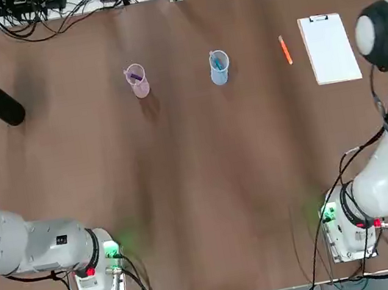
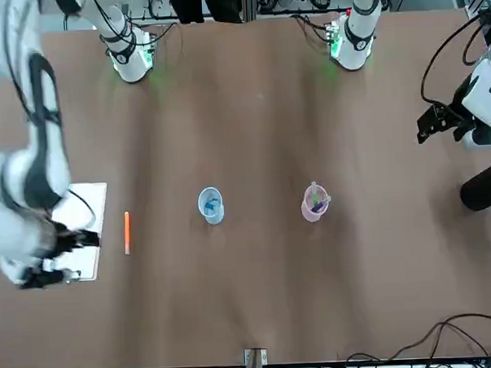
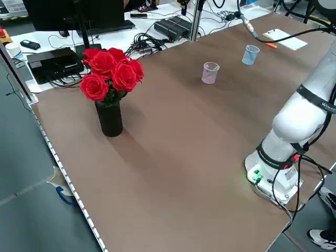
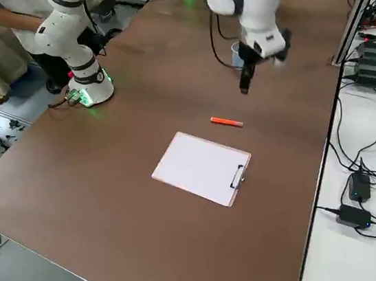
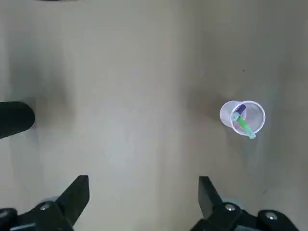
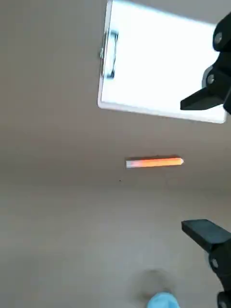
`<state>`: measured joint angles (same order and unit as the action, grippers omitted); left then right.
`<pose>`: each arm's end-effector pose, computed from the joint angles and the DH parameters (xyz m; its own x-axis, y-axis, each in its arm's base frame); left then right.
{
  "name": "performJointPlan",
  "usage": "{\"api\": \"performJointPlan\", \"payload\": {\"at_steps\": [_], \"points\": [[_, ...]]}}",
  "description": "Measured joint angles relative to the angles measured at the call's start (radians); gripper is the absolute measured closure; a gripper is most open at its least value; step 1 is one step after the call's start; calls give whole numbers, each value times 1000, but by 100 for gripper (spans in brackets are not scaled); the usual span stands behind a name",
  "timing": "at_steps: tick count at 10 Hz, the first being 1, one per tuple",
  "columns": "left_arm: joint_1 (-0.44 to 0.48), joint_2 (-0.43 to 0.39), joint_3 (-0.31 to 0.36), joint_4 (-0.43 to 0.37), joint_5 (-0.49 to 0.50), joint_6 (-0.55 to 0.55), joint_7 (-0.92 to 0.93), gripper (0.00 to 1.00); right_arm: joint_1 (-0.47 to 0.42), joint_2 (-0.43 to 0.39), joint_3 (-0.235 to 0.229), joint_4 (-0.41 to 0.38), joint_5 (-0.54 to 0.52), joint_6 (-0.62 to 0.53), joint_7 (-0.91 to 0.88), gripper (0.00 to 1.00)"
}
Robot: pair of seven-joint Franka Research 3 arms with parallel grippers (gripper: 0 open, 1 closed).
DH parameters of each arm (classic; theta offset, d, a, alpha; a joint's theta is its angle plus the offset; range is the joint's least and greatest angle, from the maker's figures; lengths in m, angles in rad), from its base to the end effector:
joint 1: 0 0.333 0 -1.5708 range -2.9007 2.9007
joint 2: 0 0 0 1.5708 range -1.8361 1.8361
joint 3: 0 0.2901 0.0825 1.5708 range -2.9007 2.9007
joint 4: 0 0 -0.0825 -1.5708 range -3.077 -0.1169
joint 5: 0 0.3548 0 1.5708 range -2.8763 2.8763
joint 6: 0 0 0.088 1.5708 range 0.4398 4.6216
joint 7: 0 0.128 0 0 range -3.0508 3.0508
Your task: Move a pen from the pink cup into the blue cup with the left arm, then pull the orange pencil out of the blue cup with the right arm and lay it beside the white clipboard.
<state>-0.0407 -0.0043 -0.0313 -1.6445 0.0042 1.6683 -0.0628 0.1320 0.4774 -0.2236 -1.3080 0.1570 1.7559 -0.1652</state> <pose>0.5311 -0.0378 0.5557 0.9996 -0.0096 0.0283 -0.0095 -1.0000 -0.0026 0.6546 -0.0166 0.4330 0.9977 0.0668 -0.0097 0.0662 -0.9963 -0.0540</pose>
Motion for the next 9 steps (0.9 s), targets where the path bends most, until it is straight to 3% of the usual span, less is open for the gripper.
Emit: {"api": "performJointPlan", "payload": {"at_steps": [2, 3, 5, 6, 9], "points": [[0, 1, 0, 0, 0, 0, 0, 0, -16, -115, 3, -4, -44, -68, 37, 0], [0, 1, 0, 0, 0, 0, 0, 0, -22, -162, 31, -5, -92, -90, 71, 0], [-1, 1, -1, 0, 0, 0, 0, 0, -91, -247, 172, -8, -172, -162, 142, 0], [-1, 2, -1, 1, 0, 0, 0, 0, -128, -278, 214, -10, -180, -204, 157, 0], [-1, 2, -1, 14, 0, 0, 0, 0, -140, -320, 229, -25, -180, -246, 212, 0]]}}
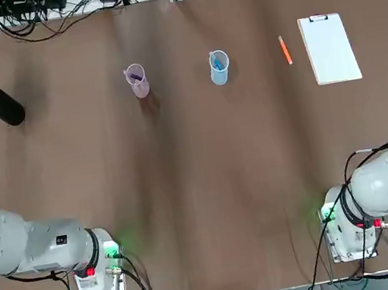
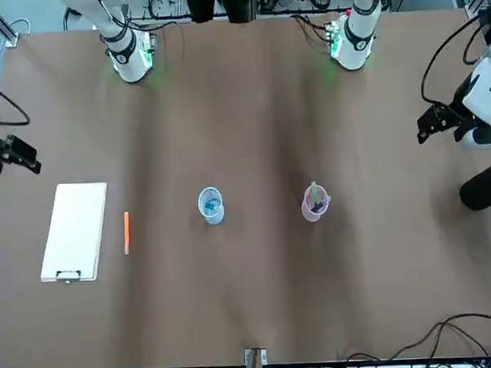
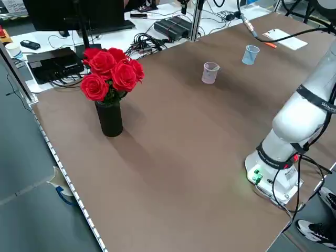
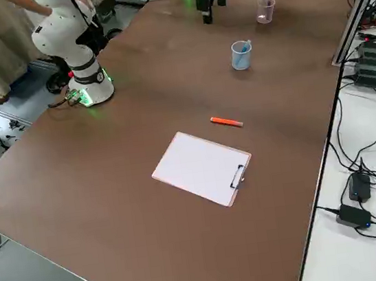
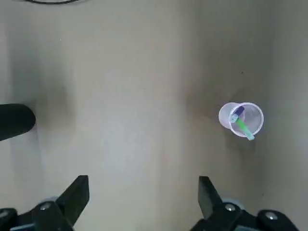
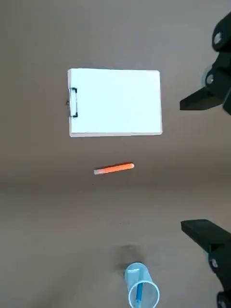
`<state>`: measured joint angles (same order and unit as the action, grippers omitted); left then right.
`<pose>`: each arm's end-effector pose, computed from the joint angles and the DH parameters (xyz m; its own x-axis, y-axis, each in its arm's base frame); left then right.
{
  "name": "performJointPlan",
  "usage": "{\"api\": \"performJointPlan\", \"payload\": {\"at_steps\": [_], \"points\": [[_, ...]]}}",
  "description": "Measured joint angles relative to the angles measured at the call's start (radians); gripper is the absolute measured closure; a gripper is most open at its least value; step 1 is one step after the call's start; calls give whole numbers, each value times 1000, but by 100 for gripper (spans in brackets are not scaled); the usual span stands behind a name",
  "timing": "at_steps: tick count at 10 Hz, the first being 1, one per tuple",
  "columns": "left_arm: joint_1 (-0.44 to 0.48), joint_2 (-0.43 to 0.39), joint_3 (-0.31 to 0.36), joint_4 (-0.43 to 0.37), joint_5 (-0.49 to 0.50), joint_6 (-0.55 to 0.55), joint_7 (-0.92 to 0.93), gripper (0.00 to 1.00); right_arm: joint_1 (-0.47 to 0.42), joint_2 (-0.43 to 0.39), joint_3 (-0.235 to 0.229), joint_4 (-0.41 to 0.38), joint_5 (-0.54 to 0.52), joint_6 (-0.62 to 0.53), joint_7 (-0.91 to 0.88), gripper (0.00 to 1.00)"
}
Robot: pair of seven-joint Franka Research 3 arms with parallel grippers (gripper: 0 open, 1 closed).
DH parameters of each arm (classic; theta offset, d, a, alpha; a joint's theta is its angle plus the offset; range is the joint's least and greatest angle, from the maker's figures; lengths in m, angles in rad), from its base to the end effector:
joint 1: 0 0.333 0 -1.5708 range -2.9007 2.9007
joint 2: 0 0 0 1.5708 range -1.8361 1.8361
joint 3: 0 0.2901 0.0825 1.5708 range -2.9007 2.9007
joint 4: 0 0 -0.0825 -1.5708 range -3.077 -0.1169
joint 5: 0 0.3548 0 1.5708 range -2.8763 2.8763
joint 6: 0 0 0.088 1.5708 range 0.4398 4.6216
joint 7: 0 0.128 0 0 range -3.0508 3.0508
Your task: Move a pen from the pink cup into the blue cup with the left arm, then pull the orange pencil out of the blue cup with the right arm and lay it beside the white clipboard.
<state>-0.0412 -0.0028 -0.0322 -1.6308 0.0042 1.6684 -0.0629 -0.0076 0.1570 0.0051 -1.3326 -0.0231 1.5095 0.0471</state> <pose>0.5323 -0.0387 0.5611 0.9991 -0.0109 0.0406 -0.0108 -0.9999 -0.0017 0.5643 -0.0047 0.5914 0.9985 -0.0511 0.0209 -0.0515 -0.9984 0.0213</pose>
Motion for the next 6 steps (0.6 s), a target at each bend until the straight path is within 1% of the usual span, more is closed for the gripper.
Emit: {"api": "performJointPlan", "payload": {"at_steps": [2, 6], "points": [[0, 0, 0, 2, 0, 0, 0, 0, 4, 1, -3, -15, 0, 4, 9, 0], [0, 0, -1, 3, 0, 0, 0, 0, 5, -1, -17, -17, 0, 5, 14, 0]]}}
